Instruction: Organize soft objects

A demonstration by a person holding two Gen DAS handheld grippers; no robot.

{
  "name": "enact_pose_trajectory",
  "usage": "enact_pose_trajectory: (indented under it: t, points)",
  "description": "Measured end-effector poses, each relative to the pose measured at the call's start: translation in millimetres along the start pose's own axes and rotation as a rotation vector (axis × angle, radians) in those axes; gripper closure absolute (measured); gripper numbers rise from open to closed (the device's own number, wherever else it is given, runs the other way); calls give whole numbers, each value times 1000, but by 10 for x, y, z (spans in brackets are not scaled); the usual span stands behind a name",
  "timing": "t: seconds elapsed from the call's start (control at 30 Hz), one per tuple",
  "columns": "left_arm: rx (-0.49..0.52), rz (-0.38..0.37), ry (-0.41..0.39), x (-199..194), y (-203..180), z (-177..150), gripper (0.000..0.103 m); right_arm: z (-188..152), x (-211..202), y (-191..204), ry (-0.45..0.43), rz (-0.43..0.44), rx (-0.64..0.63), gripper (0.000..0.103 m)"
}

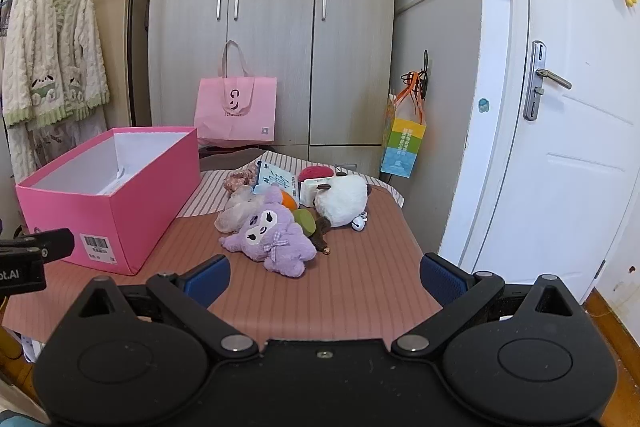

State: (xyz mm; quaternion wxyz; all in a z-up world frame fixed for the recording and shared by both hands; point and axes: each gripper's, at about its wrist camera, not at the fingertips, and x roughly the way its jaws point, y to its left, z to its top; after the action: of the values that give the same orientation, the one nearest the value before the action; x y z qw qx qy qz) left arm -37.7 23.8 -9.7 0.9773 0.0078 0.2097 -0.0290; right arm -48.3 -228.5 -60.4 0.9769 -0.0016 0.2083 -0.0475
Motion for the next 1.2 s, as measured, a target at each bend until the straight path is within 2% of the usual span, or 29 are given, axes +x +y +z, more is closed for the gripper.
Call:
enact_pose_trajectory:
  t: [0.3,0.43,0.57,0.63,0.7,0.77,0.9,1.07,1.2]
  points:
    - [13,-13,5,14,-27,39,0,-1,4,1,3,10,-6,1]
    - [33,-39,5,50,-103,139,0,82,-36,-37,-17,74,-15,1]
    - [38,-82,-45,55,-190,313,0,161,-74,-91,-77,151,-35,1]
    - [52,-90,-65,107,-258,391,0,183,-9,-126,-99,180,-42,1]
    - [76,-136,-75,210,-340,446,0,191,122,-191,-92,209,-35,1]
    - [81,-181,-58,336,-414,485,0,198,275,-181,-53,243,-79,4]
    - [65,-265,-35,579,-543,509,0,168,428,-82,-87,214,-198,5]
    - [62,-329,55,956,-746,462,3,155,799,-61,-63,285,-215,5]
    - [67,-361,135,1311,-867,376,14,58,1119,-14,-62,300,-236,8]
